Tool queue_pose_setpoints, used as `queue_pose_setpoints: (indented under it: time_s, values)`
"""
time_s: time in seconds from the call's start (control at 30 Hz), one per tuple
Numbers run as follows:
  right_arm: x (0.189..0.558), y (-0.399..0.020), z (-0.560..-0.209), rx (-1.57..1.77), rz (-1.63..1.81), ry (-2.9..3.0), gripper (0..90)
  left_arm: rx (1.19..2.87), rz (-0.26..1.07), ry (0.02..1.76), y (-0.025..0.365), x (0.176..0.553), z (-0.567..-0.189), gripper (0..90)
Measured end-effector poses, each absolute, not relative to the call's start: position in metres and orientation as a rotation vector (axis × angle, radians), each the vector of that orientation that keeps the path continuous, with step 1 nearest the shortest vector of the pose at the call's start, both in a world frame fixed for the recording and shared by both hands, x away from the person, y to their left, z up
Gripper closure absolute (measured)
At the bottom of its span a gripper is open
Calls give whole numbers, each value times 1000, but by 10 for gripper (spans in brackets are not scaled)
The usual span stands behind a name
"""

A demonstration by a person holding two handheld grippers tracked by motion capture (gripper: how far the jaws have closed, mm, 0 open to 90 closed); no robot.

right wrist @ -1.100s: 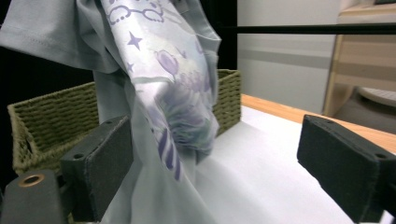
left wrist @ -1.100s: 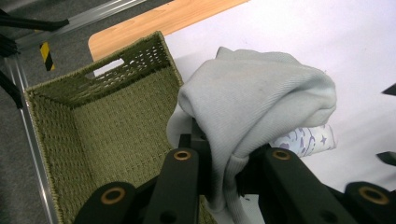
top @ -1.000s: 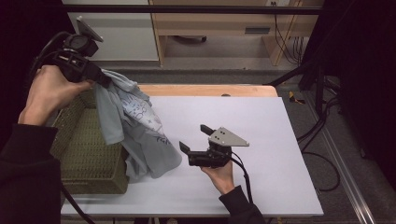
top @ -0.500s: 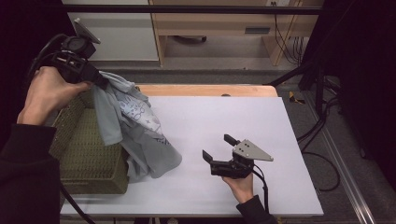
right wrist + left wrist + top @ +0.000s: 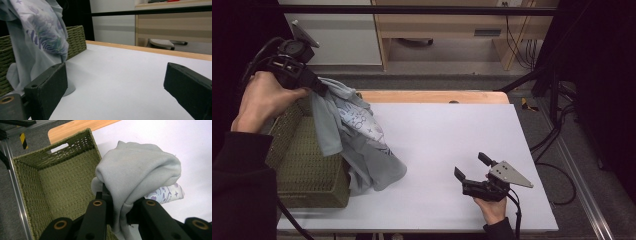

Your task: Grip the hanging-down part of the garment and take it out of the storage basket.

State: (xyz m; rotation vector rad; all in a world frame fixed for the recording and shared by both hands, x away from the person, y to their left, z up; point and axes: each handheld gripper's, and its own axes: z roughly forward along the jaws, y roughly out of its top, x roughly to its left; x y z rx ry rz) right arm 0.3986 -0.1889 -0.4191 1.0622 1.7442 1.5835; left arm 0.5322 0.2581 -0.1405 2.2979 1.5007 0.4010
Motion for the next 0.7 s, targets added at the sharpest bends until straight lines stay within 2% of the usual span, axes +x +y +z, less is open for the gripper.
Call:
queue_pose_setpoints:
  time_s: [0.7]
  values:
    - [379, -211, -435, 1119, 1497, 1648, 36, 2294, 392, 1495, 260, 532, -141, 795]
